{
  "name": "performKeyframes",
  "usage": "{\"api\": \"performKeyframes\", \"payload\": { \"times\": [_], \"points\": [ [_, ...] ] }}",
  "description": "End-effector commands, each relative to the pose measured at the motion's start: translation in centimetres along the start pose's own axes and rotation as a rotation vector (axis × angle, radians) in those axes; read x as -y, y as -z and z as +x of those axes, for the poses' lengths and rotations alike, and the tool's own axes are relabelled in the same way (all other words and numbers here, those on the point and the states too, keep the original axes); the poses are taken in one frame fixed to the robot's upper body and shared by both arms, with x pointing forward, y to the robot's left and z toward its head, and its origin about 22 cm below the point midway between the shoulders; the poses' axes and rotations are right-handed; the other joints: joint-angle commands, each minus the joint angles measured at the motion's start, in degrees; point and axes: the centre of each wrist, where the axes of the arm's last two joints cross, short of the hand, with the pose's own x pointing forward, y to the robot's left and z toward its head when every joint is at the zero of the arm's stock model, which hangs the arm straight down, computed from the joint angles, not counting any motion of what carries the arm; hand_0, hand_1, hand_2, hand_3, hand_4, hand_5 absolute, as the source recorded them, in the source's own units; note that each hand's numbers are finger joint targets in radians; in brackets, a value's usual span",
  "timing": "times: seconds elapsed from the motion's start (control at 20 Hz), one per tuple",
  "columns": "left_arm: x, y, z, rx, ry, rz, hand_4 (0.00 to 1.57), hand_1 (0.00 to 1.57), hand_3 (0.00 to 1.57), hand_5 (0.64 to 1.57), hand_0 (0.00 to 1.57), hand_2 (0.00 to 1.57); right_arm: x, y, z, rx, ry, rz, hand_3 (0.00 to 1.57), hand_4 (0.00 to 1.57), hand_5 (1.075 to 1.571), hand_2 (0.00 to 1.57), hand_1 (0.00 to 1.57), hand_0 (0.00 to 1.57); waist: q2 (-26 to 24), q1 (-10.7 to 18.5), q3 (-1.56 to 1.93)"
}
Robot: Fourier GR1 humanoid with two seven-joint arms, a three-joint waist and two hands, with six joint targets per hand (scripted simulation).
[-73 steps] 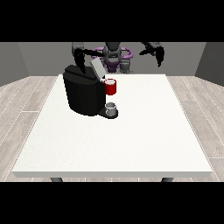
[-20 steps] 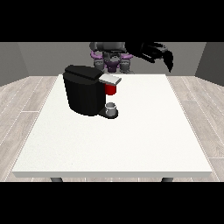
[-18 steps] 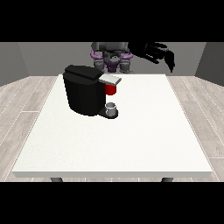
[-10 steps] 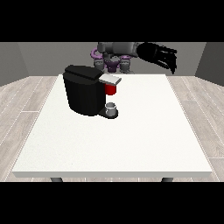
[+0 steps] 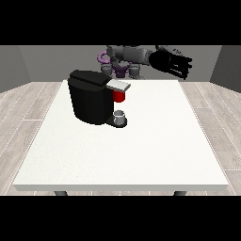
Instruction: Insert the coffee pod into the coffee machine and close the lid
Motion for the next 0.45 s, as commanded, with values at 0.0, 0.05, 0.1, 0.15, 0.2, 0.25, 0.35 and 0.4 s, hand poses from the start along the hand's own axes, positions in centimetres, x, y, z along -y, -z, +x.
{"api": "performKeyframes", "payload": {
  "times": [0.0, 0.05, 0.1, 0.15, 0.2, 0.25, 0.35, 0.4],
  "points": [
    [-0.3, -0.8, -1.4, -0.045, -0.010, 0.043, 0.33, 0.00, 0.00, 1.571, 0.00, 0.00, -5.1, -1.3, -0.8, 0.021, 0.055, 0.108, 0.00, 0.00, 1.571, 0.00, 0.00, 0.00, -3.67, -4.33, -0.01],
    [0.1, -2.7, -2.1, -0.064, -0.027, 0.032, 0.25, 0.00, 0.00, 1.571, 0.00, 0.00, -2.7, -1.4, -2.6, 0.027, 0.059, 0.090, 0.00, 0.00, 1.571, 0.00, 0.00, 0.00, -4.11, -2.41, 0.00],
    [1.2, -2.9, -2.9, -0.092, -0.037, 0.043, 0.26, 0.00, 0.00, 1.571, 0.00, 0.00, -4.7, -1.9, -2.5, 0.019, 0.077, 0.123, 0.00, 0.00, 1.571, 0.00, 0.00, 0.00, -6.34, -4.98, 0.00],
    [0.1, -3.1, -2.9, -0.102, -0.016, 0.080, 0.25, 0.00, 0.00, 1.571, 0.00, 0.00, -4.6, -2.3, -2.9, 0.069, 0.080, 0.149, 0.00, 0.17, 1.571, 0.00, 0.00, 0.00, -6.34, -6.54, 0.01],
    [-0.9, -3.2, -2.8, -0.097, -0.032, 0.076, 0.27, 0.00, 0.00, 1.571, 0.00, 0.00, -6.8, -3.3, -3.6, 0.098, 0.114, 0.143, 0.00, 0.22, 1.571, 0.00, 0.00, 0.00, -6.13, -6.43, 0.01],
    [1.1, -2.9, -2.9, -0.133, -0.045, 0.079, 0.27, 0.00, 0.00, 1.571, 0.00, 0.00, -6.9, -3.1, -3.8, 0.048, 0.123, 0.179, 0.00, 0.18, 1.571, 0.00, 0.00, 0.00, -8.49, -7.25, 0.02],
    [-0.7, -4.8, -4.7, -0.191, -0.058, 0.089, 0.27, 0.00, 0.00, 1.571, 0.00, 0.00, -9.0, -6.3, -6.9, 0.016, 0.176, 0.197, 0.00, 0.26, 1.571, 0.00, 0.00, 0.00, -11.49, -8.47, 0.01],
    [-1.5, -4.6, -4.8, -0.200, -0.065, 0.141, 0.27, 0.00, 0.00, 1.571, 0.00, 0.00, -9.0, -6.1, -6.5, 0.033, 0.185, 0.253, 0.00, 0.26, 1.571, 0.00, 0.00, 0.00, -11.37, -11.39, 0.01]
  ]
}}
